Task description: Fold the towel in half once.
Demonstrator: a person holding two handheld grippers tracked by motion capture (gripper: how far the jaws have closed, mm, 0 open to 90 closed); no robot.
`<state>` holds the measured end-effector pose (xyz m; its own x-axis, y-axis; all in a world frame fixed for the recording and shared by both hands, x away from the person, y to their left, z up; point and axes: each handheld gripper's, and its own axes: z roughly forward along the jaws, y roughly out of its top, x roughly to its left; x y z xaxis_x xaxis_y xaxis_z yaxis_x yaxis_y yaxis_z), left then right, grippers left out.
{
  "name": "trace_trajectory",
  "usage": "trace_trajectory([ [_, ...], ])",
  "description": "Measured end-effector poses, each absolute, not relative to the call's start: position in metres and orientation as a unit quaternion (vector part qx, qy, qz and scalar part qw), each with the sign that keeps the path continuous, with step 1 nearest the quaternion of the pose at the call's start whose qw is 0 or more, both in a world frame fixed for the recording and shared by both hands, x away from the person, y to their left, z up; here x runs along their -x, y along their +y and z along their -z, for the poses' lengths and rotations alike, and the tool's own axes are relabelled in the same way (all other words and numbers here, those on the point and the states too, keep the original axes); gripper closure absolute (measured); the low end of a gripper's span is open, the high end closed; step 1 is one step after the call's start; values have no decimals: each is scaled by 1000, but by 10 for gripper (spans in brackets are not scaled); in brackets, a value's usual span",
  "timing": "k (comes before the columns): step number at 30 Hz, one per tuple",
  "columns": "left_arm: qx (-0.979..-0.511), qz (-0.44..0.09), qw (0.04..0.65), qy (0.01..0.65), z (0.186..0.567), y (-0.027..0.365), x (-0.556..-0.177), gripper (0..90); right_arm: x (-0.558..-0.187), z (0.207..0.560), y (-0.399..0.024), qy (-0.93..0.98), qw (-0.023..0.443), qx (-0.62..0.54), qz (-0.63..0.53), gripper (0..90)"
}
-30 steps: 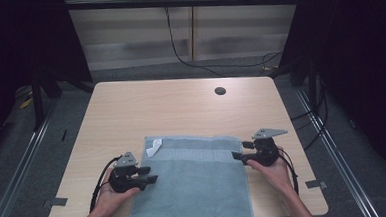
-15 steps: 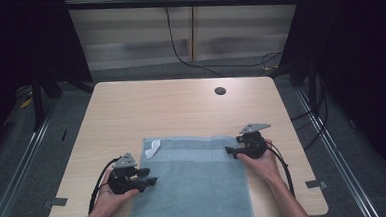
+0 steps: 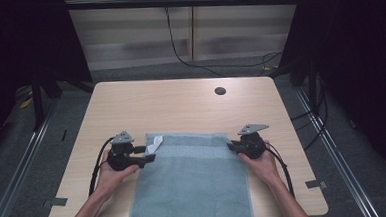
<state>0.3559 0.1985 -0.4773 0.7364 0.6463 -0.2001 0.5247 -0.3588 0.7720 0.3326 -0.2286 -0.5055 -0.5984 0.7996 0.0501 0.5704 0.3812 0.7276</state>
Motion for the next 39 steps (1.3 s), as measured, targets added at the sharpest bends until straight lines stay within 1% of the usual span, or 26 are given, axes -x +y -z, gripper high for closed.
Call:
trace_trajectory([
  [1,-816,-75,448,358,478,200,-361,407,-332,506,-229,816,156,-421,-365,827],
  [3,-814,-71,444,368,479,200,-368,399,-333,506,-229,815,155,-420,-367,830],
  [4,-812,-75,442,373,483,199,-378,396,-332,506,-229,814,153,-424,-367,833],
  [5,-812,-75,442,373,483,199,-378,395,-333,506,-229,812,151,-425,-370,833],
  [6,-813,-71,436,379,485,198,-383,386,-333,506,-230,812,151,-424,-372,834],
  [8,-819,-85,421,380,493,190,-388,370,-333,506,-230,811,149,-426,-373,833],
  [13,-827,-85,404,381,503,183,-391,352,-334,507,-231,808,144,-428,-378,833],
  [14,-829,-83,403,380,505,183,-390,350,-334,507,-230,809,144,-426,-379,833],
  [15,-827,-96,407,377,507,182,-387,348,-333,507,-230,809,145,-426,-378,833],
  [19,-825,-98,407,379,507,182,-386,333,-333,507,-228,808,143,-429,-377,833],
  [20,-828,-111,407,369,509,181,-383,332,-333,507,-228,808,142,-429,-379,833],
  [22,-830,-118,406,363,510,179,-382,330,-333,507,-228,808,142,-429,-378,833],
  [24,-843,-121,401,339,509,175,-378,336,-333,507,-228,808,142,-428,-379,833],
  [25,-843,-121,401,339,509,175,-378,360,-333,507,-227,808,141,-428,-379,832],
  [27,-853,-119,403,309,509,171,-373,461,-333,507,-227,808,140,-427,-381,832],
  [28,-853,-119,403,309,509,171,-373,490,-333,507,-227,808,140,-427,-381,832],
  [29,-855,-123,400,307,509,169,-371,490,-333,507,-227,808,140,-427,-381,832],
  [30,-853,-119,404,308,509,168,-370,613,-333,507,-227,808,138,-427,-382,832],
  [31,-854,-113,406,306,509,169,-370,671,-333,507,-227,808,136,-428,-382,832],
  [32,-853,-108,408,308,508,169,-371,671,-333,507,-227,808,136,-428,-382,832],
  [33,-851,-100,411,310,508,169,-371,772,-333,507,-227,807,131,-429,-385,833],
  [35,-846,-70,420,321,508,172,-374,824,-334,507,-228,806,122,-431,-387,838],
  [37,-843,-59,425,325,509,173,-375,835,-335,506,-230,802,109,-436,-394,846],
  [39,-838,-54,429,333,507,176,-375,836,-335,505,-231,800,107,-436,-398,847],
])
